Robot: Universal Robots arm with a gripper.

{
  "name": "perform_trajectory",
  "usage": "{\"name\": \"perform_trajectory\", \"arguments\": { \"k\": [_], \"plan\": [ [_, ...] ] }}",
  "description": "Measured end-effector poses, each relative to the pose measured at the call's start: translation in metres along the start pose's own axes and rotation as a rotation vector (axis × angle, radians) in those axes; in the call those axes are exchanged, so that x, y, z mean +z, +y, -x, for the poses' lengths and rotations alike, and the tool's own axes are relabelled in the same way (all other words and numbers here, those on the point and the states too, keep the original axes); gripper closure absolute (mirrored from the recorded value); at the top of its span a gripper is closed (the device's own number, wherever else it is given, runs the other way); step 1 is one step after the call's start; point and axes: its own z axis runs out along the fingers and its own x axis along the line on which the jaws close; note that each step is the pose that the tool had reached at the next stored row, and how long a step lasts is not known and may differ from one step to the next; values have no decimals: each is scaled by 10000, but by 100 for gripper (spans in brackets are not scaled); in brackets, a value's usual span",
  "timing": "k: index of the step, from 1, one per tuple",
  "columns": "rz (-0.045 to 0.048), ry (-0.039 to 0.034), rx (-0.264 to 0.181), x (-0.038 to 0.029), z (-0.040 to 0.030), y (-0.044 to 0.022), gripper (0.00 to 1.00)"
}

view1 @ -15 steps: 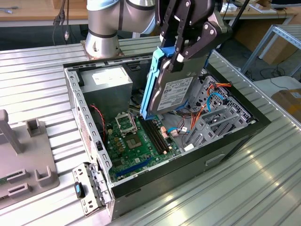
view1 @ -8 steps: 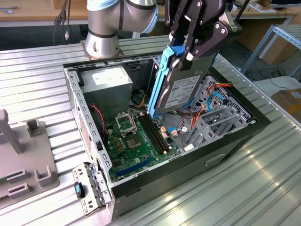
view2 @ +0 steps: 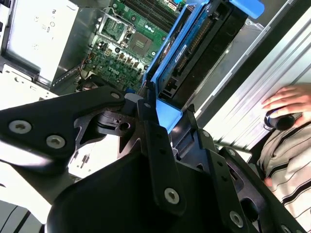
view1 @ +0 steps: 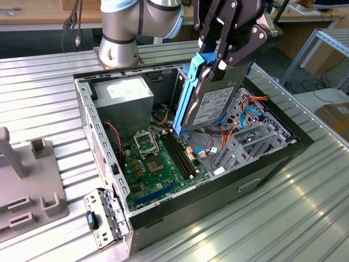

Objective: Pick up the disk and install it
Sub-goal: 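Pick up the disk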

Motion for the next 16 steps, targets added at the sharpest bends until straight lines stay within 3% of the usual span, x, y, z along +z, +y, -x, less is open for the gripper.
{"name": "perform_trajectory", "arguments": {
  "k": [6,10,12,16],
  "plan": [
    [0,-1,0,0,0,-3,64],
    [0,1,0,1,0,-46,64],
    [0,-1,0,2,-1,-101,64],
    [0,0,0,6,-2,-276,64]
  ]
}}
